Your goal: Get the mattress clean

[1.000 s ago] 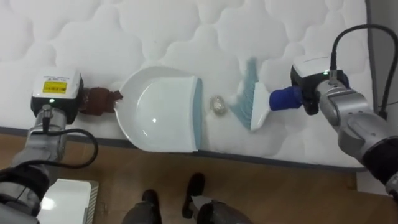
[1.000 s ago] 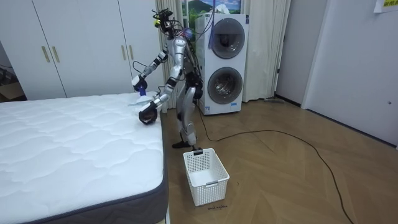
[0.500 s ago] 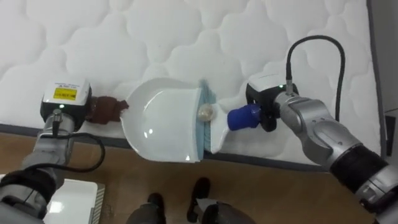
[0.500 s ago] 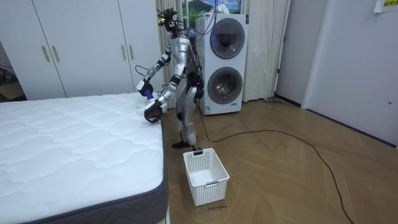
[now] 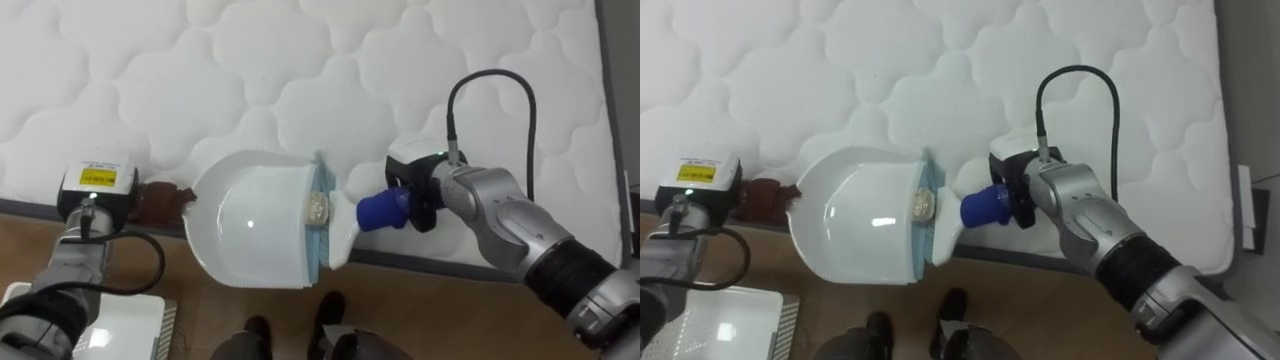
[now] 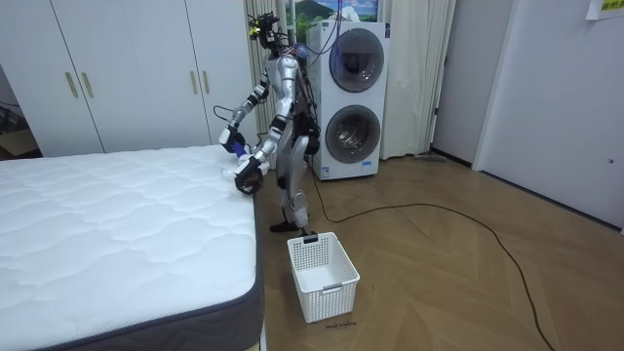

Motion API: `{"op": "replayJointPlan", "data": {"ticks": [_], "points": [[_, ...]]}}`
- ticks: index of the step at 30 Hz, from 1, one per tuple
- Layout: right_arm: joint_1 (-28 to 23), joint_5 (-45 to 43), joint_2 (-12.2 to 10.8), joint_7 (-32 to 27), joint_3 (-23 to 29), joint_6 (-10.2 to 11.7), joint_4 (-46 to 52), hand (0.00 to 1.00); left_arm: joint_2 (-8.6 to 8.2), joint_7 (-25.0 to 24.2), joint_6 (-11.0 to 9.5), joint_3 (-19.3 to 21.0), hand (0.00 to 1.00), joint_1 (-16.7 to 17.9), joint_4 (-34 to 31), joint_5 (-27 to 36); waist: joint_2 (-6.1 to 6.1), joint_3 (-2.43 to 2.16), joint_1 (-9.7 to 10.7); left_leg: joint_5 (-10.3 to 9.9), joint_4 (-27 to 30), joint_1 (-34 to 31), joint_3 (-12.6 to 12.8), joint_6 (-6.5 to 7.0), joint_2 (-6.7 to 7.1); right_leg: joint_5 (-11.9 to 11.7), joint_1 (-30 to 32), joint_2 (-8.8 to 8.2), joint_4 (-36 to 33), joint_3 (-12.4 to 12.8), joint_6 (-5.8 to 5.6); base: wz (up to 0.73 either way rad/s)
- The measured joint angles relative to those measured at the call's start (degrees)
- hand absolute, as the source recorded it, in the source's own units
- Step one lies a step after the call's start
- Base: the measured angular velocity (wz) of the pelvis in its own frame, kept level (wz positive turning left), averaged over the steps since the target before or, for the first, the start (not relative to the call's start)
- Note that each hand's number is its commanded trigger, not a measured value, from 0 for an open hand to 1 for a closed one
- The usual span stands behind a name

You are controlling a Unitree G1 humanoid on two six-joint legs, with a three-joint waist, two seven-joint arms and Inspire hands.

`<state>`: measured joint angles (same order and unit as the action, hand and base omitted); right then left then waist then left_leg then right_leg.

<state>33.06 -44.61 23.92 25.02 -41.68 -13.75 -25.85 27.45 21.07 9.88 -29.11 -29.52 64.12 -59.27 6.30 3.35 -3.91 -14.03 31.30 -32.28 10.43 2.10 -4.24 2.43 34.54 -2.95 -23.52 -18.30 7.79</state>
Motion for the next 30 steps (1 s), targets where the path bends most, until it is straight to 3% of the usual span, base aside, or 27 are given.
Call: {"op": "replayJointPlan", "data": {"ticks": [4,6,12,16,24,27,30], "points": [[-0.39,0.01,-0.71,0.18,-0.04,0.0,-0.02,1.0,-0.06,-0.43,1.24,-1.55,1.0,0.07,0.01,0.13,-0.02,-0.01,0.36,0.44,-0.83,0.21,-0.01,-0.01,0.3,0.04,0.0,-0.24,0.18,-0.11,-0.03,0.04],[-0.51,0.02,-0.71,0.12,0.0,0.0,-0.02,1.0,-0.09,-0.42,1.35,-1.58,1.0,0.29,0.02,0.42,0.0,-0.01,0.47,0.62,-1.33,0.35,-0.14,-0.05,0.88,0.05,0.0,-0.34,0.27,-0.09,-0.04,0.02],[-0.64,0.03,-0.55,-1.1,0.03,0.12,-0.06,1.0,-0.22,-0.43,1.42,-1.61,1.0,0.39,0.06,0.75,0.04,-0.03,0.62,0.91,-2.06,0.45,-0.35,-0.06,0.95,0.05,-0.09,-0.47,0.71,-0.3,-0.06,0.01],[-0.66,0.8,0.47,-2.35,-0.25,1.31,-0.06,1.0,-0.21,-0.38,1.43,-1.81,1.0,0.37,0.03,0.74,0.22,-0.03,0.87,1.01,-2.33,0.5,-0.51,0.08,1.08,0.16,-0.06,-0.77,0.65,-0.42,-0.24,0.03],[-0.9,5.09,2.48,-4.92,-0.25,3.92,-0.57,1.0,0.82,0.13,1.16,-1.46,1.0,0.18,-0.02,0.73,1.94,-0.16,2.25,1.2,-2.58,-0.04,-1.32,0.23,1.45,0.16,0.1,-1.0,0.9,-0.79,-0.55,0.05],[-2.81,8.78,3.78,-7.01,0.71,4.67,-0.87,1.0,0.88,1.19,0.57,-1.32,1.0,0.2,0.01,0.7,2.54,-0.13,2.34,1.32,-2.39,0.0,-1.49,0.45,1.51,0.22,-0.19,-1.15,0.9,-0.86,-0.76,0.05],[-4.48,11.56,3.62,-8.35,2.59,5.83,-2.61,1.0,1.04,2.09,0.35,-0.85,1.0,0.34,0.07,0.65,3.16,-0.08,2.59,1.35,-2.4,0.01,-1.49,0.51,1.63,0.33,-0.2,-1.28,0.84,-0.88,-0.96,0.01]]}}
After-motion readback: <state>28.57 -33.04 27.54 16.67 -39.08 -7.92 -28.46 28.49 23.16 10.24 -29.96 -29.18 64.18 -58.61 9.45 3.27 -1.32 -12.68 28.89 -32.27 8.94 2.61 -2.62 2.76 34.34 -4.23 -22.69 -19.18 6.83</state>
